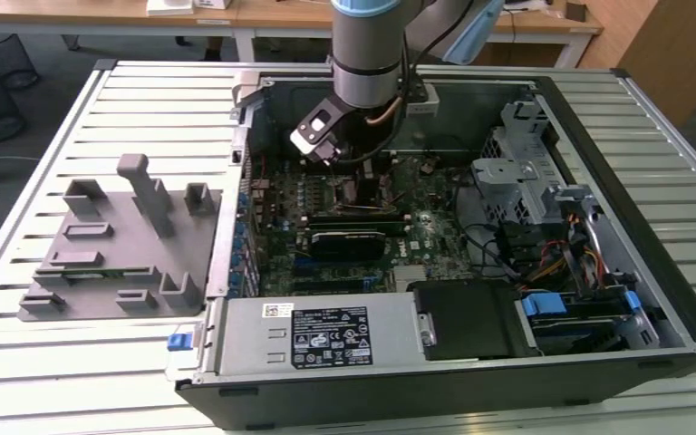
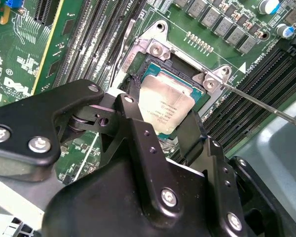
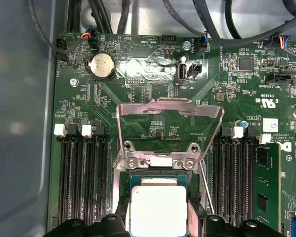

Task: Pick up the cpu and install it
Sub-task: 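Place the cpu into insertion slot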

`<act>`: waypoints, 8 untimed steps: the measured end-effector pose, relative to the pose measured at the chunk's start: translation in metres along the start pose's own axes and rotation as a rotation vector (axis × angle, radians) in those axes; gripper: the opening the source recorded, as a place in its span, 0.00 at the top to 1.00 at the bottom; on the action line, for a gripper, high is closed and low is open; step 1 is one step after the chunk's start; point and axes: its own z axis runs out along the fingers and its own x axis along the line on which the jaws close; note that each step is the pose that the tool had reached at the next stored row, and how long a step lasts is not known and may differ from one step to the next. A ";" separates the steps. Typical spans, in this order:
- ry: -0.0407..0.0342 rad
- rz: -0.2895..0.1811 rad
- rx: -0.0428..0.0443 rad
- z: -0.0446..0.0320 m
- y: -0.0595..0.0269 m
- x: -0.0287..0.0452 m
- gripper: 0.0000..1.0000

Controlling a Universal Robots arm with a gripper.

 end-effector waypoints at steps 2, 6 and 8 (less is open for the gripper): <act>-0.0003 0.000 0.0002 0.0008 -0.0001 0.0000 0.46; -0.0005 0.001 0.0003 0.0021 -0.0001 0.0000 0.46; -0.0005 0.001 0.0003 0.0026 -0.0002 0.0000 0.46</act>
